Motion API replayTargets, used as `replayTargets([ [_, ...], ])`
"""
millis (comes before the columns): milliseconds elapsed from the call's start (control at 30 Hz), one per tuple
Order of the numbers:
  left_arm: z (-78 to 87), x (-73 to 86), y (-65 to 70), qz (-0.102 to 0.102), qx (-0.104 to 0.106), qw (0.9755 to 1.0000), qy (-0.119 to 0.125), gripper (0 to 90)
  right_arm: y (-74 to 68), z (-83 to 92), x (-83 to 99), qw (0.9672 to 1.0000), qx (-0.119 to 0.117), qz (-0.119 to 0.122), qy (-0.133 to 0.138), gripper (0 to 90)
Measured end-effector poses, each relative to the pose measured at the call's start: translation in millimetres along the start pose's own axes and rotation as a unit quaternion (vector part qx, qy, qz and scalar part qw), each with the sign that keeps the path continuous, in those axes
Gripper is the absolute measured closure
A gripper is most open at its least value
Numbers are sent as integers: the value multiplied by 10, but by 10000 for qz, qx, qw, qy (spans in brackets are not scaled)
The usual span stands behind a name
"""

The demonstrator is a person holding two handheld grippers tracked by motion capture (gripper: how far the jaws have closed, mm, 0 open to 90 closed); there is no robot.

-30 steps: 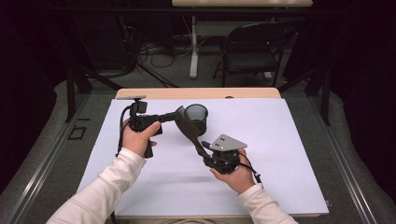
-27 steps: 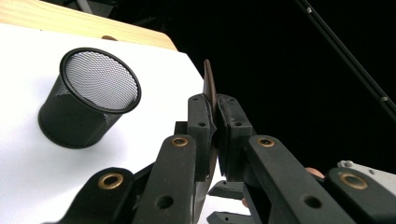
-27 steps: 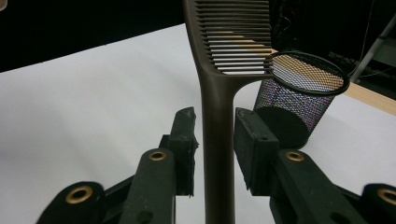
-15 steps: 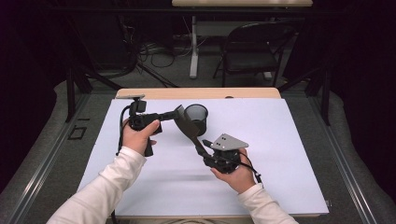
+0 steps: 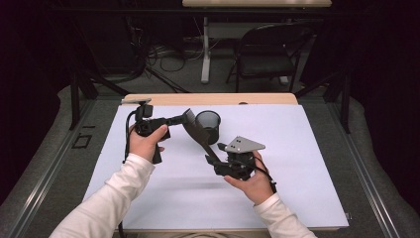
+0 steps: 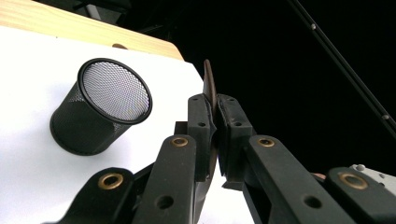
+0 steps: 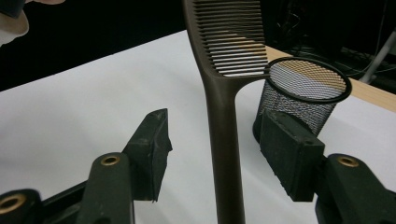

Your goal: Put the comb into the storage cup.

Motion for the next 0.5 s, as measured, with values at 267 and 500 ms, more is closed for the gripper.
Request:
replayTargets([
  [267,20,-44,-12,14,-30,10000,52,851,54,33,-75,9999,90,-98,29,339],
  [500,38,-88,-15,22,-69,9999,90,850,118,49,-75,9996,103,-259,-45,335],
])
Point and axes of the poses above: each handheld gripper's, and its own axes: z roughly backward along the jaws, x roughly out of its underside, y roughly to its right, the point moved 8 cm from there along -z, roughly forward along the jaws, and after that the axes turned 8 degrees about -z, right-handed, at the moved point
